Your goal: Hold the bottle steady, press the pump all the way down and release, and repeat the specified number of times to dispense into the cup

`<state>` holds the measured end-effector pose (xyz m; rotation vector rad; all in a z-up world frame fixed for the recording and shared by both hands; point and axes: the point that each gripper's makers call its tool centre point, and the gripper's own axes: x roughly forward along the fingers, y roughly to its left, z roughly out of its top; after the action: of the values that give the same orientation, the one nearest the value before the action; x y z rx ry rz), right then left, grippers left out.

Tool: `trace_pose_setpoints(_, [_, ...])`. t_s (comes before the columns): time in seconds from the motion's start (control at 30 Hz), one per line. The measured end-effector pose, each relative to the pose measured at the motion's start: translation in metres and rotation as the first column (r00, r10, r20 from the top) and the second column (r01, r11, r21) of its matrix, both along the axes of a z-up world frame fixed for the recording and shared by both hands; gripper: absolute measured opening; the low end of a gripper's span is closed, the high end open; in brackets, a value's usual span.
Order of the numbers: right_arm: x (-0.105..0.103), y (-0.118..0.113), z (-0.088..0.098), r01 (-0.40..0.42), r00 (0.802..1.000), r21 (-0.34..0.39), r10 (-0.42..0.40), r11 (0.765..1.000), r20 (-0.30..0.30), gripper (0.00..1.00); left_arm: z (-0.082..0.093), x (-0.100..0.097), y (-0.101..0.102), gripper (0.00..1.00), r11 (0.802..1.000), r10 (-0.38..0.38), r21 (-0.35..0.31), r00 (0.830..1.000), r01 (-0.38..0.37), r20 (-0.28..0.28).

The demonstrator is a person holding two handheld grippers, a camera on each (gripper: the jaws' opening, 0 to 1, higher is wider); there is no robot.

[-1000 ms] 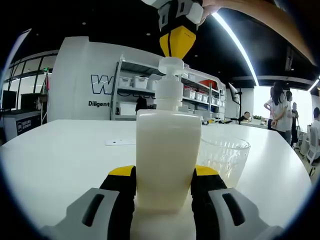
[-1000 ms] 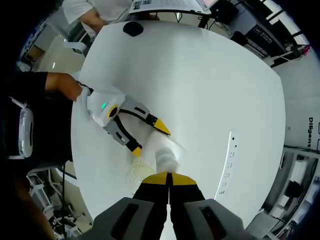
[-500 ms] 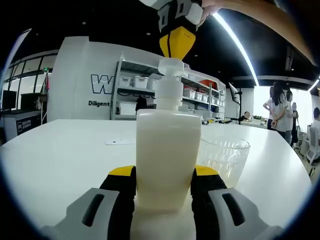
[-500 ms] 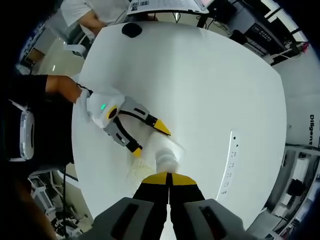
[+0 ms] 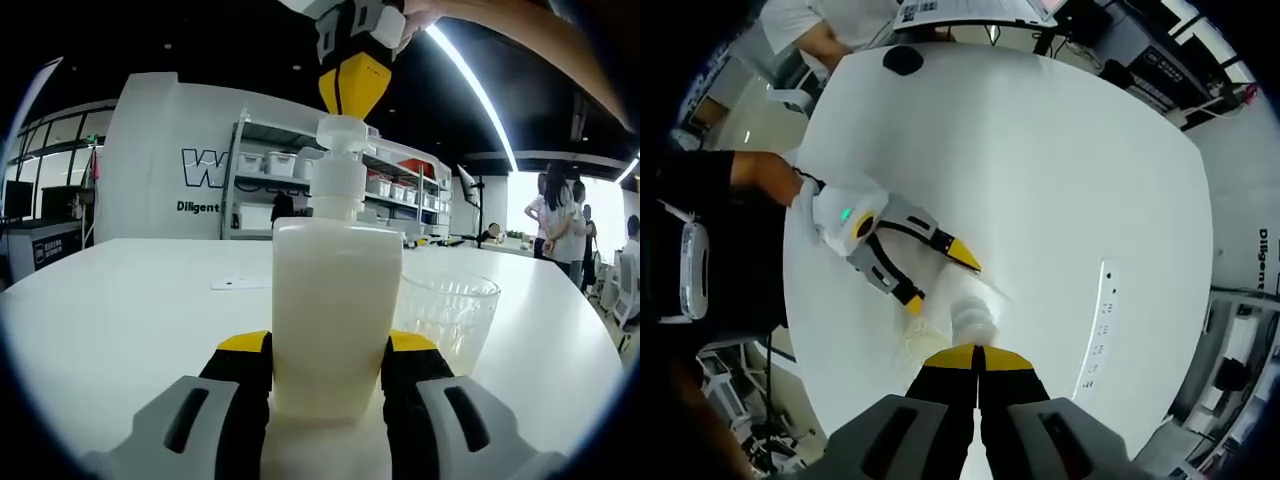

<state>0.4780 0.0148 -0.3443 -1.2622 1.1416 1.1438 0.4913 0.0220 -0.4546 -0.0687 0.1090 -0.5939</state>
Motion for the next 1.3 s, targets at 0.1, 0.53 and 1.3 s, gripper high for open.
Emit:
trace_pose_setpoints(0.1, [0.0000, -0.0006, -0.0001, 0.001, 1.000, 0.002, -0.001, 1.000, -0.002, 0.00, 0.0001, 0.0002, 0.0007, 0.42, 1.000, 0.001, 0.000, 1.000, -0.001, 0.001])
trace_pose_setpoints(0.53, [0.0003, 0.0001, 0.0014, -0.010, 1.000, 0.024, 0.010, 1.000, -0.002, 0.00, 0.0001, -0.0038, -0.0008, 0.42, 1.000, 0.002, -0.002, 1.000, -0.002, 0.001])
trace_pose_setpoints(1.3, [0.0012, 0.0024, 0.0071, -0.065, 0.997, 0.045, 0.062, 0.997, 0.051, 0.00, -0.0005, -0.0075, -0.0015, 0.42, 1.000, 0.005, -0.002, 1.000, -0.005, 0.001])
